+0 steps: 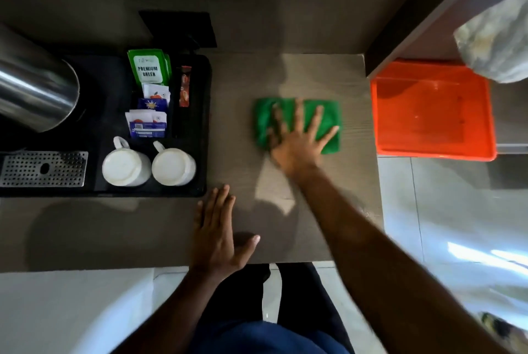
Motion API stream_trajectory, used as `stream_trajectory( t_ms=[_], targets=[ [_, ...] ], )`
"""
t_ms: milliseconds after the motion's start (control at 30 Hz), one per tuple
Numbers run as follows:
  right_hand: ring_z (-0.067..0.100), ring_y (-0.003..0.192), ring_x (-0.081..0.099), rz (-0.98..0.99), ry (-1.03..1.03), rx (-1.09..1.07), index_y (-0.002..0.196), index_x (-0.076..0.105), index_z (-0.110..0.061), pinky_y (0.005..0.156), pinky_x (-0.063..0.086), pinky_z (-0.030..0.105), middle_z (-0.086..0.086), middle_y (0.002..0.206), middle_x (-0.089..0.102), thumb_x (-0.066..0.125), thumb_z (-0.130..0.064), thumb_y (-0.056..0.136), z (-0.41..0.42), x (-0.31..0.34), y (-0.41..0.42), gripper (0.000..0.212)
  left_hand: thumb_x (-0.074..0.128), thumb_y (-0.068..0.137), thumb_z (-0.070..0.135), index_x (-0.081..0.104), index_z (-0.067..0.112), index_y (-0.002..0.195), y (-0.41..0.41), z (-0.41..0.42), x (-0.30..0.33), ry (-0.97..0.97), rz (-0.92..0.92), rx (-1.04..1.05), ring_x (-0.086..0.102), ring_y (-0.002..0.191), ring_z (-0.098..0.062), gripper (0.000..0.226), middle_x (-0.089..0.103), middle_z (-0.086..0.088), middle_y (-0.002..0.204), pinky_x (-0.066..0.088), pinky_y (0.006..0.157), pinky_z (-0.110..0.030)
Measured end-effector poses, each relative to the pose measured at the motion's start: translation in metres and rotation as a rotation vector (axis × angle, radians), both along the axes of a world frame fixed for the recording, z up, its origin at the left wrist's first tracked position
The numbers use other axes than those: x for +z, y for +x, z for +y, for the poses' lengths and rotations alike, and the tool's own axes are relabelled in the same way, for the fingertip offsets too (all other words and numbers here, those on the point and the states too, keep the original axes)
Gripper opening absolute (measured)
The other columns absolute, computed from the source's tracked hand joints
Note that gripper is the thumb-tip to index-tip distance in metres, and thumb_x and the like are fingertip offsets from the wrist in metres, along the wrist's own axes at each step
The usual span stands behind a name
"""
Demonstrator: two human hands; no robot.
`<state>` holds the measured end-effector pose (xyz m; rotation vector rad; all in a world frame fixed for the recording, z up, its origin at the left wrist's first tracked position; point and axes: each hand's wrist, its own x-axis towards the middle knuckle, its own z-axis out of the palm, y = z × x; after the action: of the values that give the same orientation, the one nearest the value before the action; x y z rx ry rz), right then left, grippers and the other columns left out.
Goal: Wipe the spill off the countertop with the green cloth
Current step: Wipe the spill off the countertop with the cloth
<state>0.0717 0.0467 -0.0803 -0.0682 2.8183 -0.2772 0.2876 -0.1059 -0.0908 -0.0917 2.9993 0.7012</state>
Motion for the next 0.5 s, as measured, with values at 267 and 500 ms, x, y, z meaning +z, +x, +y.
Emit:
stream_trajectory(
  t_ms=[267,500],
  targets=[
    [0.047,0.154,0.014,0.002,0.042,0.104,0.153,0.020,-0.058,0.109,0.010,0.084,-0.003,0.172,0.017,0.031,-0.066,0.095,0.098,0.004,0.132,0.059,0.046,0.081,0.037,0.056,0.001,0.133,-0.002,0.001,0.005,-0.020,-0.008,0.027,0.029,0.153,-0.034,0.064,0.040,-0.018,0.162,0.019,0.123,-0.063],
    [0.045,0.156,-0.008,-0.015,0.013,-0.007,0.152,0.011,-0.058,0.108,-0.012,0.082,-0.004,0.173,0.004,0.013,-0.069,0.090,0.050,-0.008,-0.089,0.063,0.044,0.085,0.035,0.050,-0.001,0.137,0.001,0.001,0.005,-0.042,0.032,0.005,0.027,0.154,-0.036,0.063,0.038,-0.020,0.162,0.018,0.124,-0.063]
  ],
)
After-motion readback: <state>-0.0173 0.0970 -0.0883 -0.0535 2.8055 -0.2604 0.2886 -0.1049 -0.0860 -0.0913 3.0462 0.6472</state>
